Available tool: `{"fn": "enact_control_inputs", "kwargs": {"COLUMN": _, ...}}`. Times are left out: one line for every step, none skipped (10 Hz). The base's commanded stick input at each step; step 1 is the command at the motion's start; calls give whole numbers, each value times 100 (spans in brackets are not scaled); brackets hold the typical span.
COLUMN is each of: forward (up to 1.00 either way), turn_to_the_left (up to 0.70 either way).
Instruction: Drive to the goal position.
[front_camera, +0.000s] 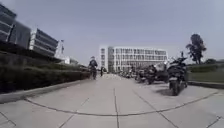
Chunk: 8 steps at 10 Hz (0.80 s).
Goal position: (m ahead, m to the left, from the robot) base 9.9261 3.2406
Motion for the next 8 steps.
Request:
{"fn": "enact_control_inputs", "kwargs": {"forward": 40, "turn_to_the_left": -20}}
{"fn": "enact_control_inputs", "kwargs": {"forward": 27, "turn_to_the_left": -13}}
{"fn": "enact_control_inputs", "kwargs": {"forward": 13, "turn_to_the_left": -7}}
{"fn": "enact_control_inputs", "kwargs": {"forward": 0, "turn_to_the_left": 0}}
{"fn": "enact_control_inputs", "kwargs": {"forward": 0, "turn_to_the_left": 13}}
{"fn": "enact_control_inputs", "kwargs": {"forward": 0, "turn_to_the_left": 26}}
{"fn": "enact_control_inputs", "kwargs": {"forward": 0, "turn_to_the_left": 39}}
{"fn": "enact_control_inputs", "kwargs": {"forward": 0, "turn_to_the_left": 52}}
